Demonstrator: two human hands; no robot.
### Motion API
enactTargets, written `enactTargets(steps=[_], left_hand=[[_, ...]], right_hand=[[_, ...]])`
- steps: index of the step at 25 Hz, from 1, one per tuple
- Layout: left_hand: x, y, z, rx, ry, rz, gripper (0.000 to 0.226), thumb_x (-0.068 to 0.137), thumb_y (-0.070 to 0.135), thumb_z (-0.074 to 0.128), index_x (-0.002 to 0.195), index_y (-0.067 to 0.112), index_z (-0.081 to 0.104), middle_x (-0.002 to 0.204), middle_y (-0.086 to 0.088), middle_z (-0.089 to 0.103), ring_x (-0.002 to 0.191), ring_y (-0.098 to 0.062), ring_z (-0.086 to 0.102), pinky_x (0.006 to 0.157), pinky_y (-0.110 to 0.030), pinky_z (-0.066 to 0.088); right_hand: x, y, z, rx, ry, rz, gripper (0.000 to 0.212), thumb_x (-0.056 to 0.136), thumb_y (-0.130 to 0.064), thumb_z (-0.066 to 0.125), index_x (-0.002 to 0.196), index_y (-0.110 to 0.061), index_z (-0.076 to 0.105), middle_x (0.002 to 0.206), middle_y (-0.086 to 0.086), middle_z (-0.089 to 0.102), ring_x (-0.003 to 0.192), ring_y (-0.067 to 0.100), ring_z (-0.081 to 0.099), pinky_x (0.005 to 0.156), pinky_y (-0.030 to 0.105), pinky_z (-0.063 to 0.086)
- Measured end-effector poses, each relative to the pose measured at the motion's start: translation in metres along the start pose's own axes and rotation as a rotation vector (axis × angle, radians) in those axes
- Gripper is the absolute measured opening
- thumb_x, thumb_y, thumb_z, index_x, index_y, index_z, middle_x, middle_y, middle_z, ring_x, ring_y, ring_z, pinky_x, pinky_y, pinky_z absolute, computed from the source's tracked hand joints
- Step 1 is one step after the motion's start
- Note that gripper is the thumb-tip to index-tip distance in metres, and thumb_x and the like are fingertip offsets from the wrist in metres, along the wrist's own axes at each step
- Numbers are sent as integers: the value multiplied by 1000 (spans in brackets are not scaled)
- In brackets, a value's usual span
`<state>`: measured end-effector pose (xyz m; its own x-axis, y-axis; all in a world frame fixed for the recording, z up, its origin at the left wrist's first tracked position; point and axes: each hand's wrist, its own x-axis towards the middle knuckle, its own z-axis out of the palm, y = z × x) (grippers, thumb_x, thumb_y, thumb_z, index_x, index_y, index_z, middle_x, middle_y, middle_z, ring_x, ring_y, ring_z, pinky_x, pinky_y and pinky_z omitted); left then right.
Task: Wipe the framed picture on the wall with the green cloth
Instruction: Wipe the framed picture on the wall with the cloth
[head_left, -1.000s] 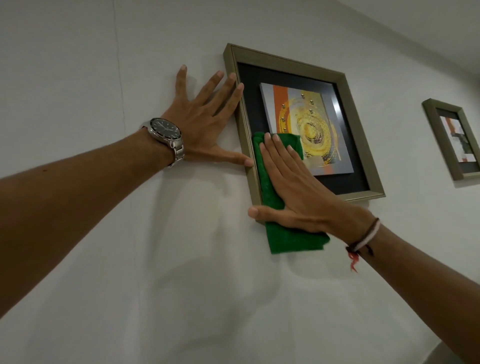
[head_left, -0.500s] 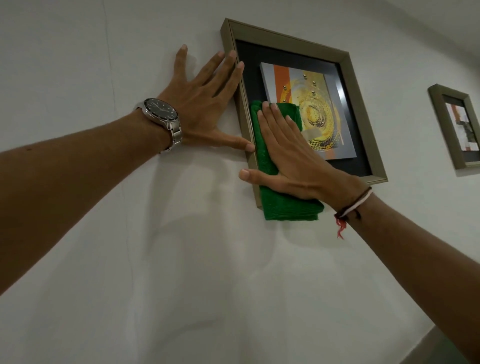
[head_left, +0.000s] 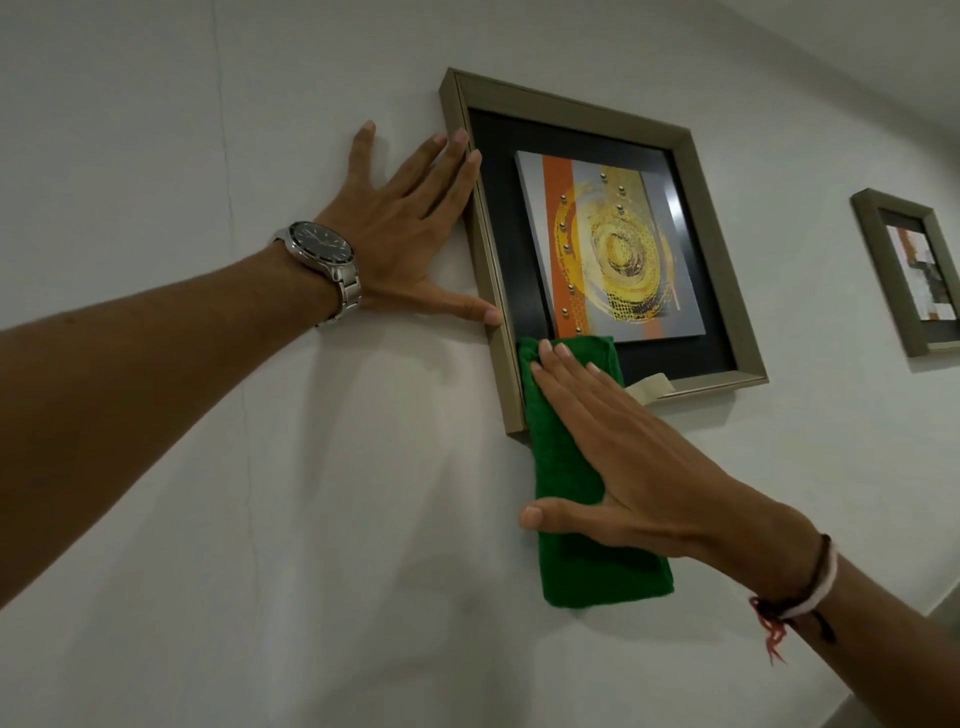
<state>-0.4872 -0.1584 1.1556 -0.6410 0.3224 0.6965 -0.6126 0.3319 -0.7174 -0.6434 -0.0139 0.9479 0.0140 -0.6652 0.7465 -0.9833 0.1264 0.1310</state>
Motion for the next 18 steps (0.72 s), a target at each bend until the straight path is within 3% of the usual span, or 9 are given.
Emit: enactTargets(steps=[11, 18], left_hand=[[1, 7, 1, -24, -2, -42, 152, 44, 106, -6, 158, 5, -5, 170, -12, -6, 157, -32, 0, 117, -75, 4], [0, 5, 1, -23, 10, -45, 152, 45, 106, -2, 159, 6, -4, 170, -12, -5, 157, -31, 1, 116, -75, 2]], right_hand=[[-1, -9, 9, -24, 69, 29, 130, 59, -99, 10, 155, -18, -18, 165, -5, -28, 149, 5, -28, 124, 31, -11], [-22, 11, 4, -19, 55, 83, 122, 63, -99, 12, 158, -24, -8, 167, -11, -17, 151, 0, -20, 122, 25, -10]])
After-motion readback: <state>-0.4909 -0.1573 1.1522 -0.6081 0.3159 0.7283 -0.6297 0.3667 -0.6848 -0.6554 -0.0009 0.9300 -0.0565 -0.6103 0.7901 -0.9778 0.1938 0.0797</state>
